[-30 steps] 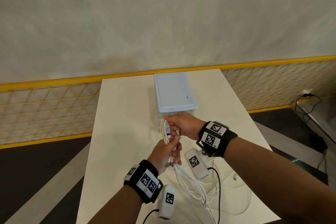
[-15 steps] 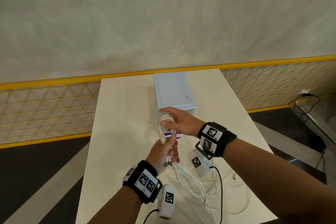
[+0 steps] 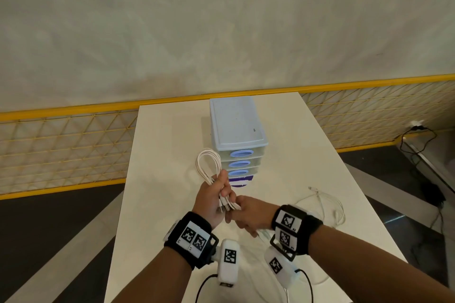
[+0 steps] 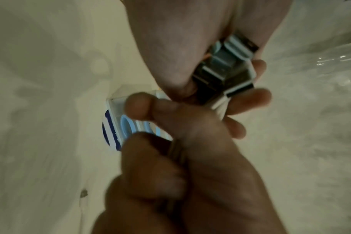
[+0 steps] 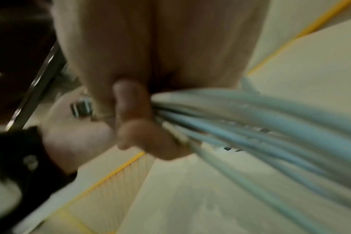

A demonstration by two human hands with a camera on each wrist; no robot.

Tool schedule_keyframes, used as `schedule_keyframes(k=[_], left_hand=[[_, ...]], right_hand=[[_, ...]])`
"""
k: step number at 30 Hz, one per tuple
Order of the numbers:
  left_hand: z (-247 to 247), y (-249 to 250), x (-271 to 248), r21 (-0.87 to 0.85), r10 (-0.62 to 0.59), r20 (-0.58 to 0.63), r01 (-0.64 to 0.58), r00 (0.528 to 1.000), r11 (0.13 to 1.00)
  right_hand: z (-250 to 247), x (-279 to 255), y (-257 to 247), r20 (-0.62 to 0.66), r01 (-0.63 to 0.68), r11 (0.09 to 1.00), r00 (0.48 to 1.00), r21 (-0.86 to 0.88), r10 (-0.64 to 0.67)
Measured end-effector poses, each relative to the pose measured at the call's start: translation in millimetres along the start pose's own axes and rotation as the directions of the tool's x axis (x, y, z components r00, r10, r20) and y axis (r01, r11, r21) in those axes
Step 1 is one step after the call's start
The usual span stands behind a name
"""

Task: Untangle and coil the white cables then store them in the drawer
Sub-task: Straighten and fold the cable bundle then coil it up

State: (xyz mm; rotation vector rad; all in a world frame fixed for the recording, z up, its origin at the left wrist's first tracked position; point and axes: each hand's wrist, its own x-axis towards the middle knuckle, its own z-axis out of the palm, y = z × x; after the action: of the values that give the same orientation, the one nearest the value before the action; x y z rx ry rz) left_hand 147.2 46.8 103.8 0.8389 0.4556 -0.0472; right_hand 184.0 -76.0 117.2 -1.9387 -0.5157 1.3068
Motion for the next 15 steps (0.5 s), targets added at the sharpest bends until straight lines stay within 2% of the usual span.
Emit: schedule_keyframes(k=[3, 6, 11, 15], left_hand=[[0.9, -3.0, -4.3, -0.051, -0.032, 0.030, 0.033, 0.999, 0.998], [2.6, -0.8, -9.3, 0.009, -0.019, 0.053, 0.019, 0.998, 1.000], [-10.4, 2.4, -6.5, 0.080, 0.074, -0.027, -0.072, 0.997, 0.994], [-30.3, -7.4, -1.9, 0.217, 0.112, -0.078, -0.093, 0.991, 0.972]], right_hand=[[5.9, 1.8, 3.2, -0.037, -0.036, 0.993, 0.999, -0.114, 0.033], [5.2, 3.5, 11.6, -0.082, -0.052, 0.966, 0.996, -0.255, 0.032], [-25.0, -7.7, 41.6, -0.267, -0.213, 0.895, 0.957, -0.391, 0.111], [-53.0, -18.7, 42.6, -0.359, -0.301, 0.847, 0.923, -0.439, 0.141]])
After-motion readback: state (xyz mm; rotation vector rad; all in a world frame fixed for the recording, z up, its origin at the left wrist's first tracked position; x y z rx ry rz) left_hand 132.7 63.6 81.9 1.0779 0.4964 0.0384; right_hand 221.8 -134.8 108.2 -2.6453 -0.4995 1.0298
